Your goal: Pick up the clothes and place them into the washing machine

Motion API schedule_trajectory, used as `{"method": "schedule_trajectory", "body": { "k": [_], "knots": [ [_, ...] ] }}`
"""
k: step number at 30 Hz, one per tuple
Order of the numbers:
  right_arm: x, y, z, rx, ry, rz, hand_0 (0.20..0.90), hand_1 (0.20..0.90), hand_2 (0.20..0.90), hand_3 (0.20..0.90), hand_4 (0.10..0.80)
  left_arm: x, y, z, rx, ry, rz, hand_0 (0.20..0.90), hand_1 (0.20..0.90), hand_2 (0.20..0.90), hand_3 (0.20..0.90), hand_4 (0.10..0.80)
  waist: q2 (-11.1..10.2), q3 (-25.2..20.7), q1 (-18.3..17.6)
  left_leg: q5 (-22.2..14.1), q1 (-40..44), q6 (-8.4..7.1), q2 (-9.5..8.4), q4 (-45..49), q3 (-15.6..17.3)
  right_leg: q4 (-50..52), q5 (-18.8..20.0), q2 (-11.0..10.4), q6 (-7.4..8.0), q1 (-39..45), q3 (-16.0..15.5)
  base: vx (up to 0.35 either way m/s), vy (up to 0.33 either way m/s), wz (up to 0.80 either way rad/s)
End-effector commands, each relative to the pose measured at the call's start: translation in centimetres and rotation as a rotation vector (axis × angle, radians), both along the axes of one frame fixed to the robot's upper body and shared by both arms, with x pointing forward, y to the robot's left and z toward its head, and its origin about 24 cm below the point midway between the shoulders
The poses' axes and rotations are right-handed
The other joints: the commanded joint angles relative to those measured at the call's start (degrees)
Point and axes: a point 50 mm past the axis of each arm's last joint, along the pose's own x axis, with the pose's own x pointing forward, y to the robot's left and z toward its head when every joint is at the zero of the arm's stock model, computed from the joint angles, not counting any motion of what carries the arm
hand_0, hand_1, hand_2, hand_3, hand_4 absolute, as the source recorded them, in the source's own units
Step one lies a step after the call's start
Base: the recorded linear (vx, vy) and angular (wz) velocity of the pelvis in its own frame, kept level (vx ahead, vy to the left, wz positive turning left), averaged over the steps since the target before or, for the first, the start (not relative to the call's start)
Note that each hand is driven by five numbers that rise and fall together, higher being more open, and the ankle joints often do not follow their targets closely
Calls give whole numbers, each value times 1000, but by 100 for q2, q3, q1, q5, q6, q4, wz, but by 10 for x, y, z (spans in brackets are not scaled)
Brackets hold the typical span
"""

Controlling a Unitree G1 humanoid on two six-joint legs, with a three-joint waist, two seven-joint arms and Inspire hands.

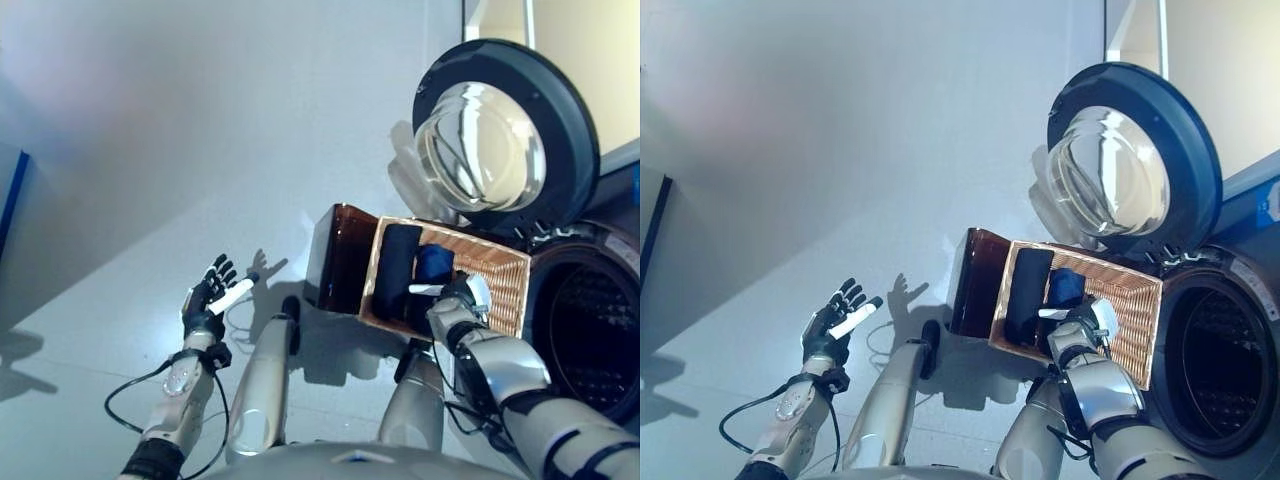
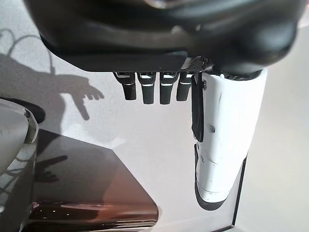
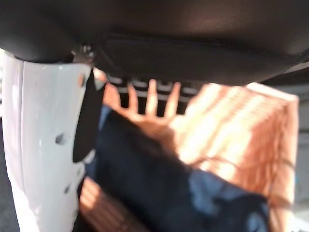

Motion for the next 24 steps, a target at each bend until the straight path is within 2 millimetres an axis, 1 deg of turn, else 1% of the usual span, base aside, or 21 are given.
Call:
{"method": "schedule_trajectory", "body": {
  "k": [1,5,8,12,21,22,23,24],
  "knots": [
    [5,-28,20,-102,-43,-83,900,900,900,900,800,8,15,41,57,-200,-9,900,900,900,900,800,25,-40,176,-175,116,-357,201,117,-247,211,316,-36,-189,-85,154,-12,3,8],
    [3,-34,22,-110,-39,-121,900,900,900,900,800,6,15,40,60,-194,-17,900,900,900,900,800,23,-38,178,-153,28,-345,195,121,-245,272,309,-27,-211,-221,185,-23,5,8],
    [1,-34,20,-110,-33,-128,900,900,900,900,800,6,16,41,68,-196,-15,900,900,900,900,800,29,-61,158,-135,-28,-344,200,111,-242,313,313,-24,-214,-330,213,-12,4,1],
    [0,-34,19,-107,-30,-133,900,900,900,900,800,7,17,46,74,-215,-21,900,900,900,900,800,45,-81,139,-127,-176,-344,193,173,-247,382,297,-10,-222,-484,267,-32,5,0],
    [4,-32,22,-132,-20,-97,900,900,900,900,800,5,17,62,59,-281,-33,900,900,900,900,800,166,-81,191,-136,-636,-295,105,459,-268,718,237,-20,-240,-969,371,-30,8,1],
    [3,-33,22,-136,-14,-96,675,675,675,675,639,4,17,63,57,-289,-33,900,900,900,900,800,180,-79,196,-142,-696,-286,96,493,-266,790,220,-31,-239,-1047,380,0,0,0],
    [2,-36,22,-140,-6,-100,513,513,513,513,524,4,18,66,54,-301,-28,900,900,900,900,800,208,-74,206,-164,-775,-279,75,579,-289,910,167,-48,-243,-1136,410,-17,12,4],
    [2,-36,22,-140,-6,-100,466,466,466,466,490,4,18,66,54,-301,-28,900,900,900,900,800,208,-75,207,-165,-776,-279,75,580,-289,911,166,-48,-243,-1137,411,-12,11,8]
  ]
}}
